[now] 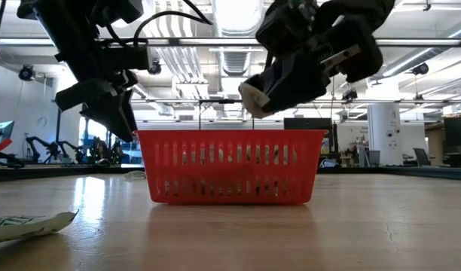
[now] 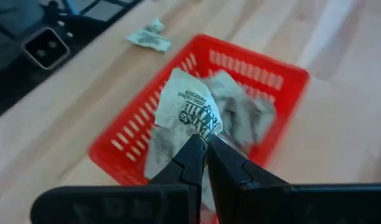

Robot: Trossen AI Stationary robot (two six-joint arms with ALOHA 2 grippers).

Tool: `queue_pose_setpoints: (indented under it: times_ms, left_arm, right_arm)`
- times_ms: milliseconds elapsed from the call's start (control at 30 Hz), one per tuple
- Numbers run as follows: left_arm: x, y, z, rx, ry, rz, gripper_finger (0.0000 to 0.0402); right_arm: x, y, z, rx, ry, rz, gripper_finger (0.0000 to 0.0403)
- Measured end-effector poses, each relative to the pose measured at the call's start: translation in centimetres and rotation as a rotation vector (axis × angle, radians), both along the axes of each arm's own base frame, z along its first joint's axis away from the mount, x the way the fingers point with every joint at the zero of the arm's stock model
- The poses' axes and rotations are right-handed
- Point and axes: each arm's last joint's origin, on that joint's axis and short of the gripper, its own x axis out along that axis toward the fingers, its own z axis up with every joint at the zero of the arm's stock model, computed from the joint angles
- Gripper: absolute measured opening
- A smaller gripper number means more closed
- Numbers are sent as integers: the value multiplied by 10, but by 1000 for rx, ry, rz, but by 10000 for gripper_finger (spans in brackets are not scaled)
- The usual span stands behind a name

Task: Pick and place Stevia / Truvia into bins
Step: Put the white stevia packet into the red bin

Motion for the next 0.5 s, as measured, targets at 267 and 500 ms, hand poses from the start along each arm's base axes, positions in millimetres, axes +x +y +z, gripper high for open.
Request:
queue_pose_setpoints:
  times_ms: [267, 500]
  left_arm:
    - [0, 0, 0, 1, 1, -1, 144]
    - [0, 0, -1, 1, 3, -1, 144]
  right_arm:
    - [8, 15, 1, 6, -48, 36, 9]
    - [17, 20, -6, 18, -16, 34, 29]
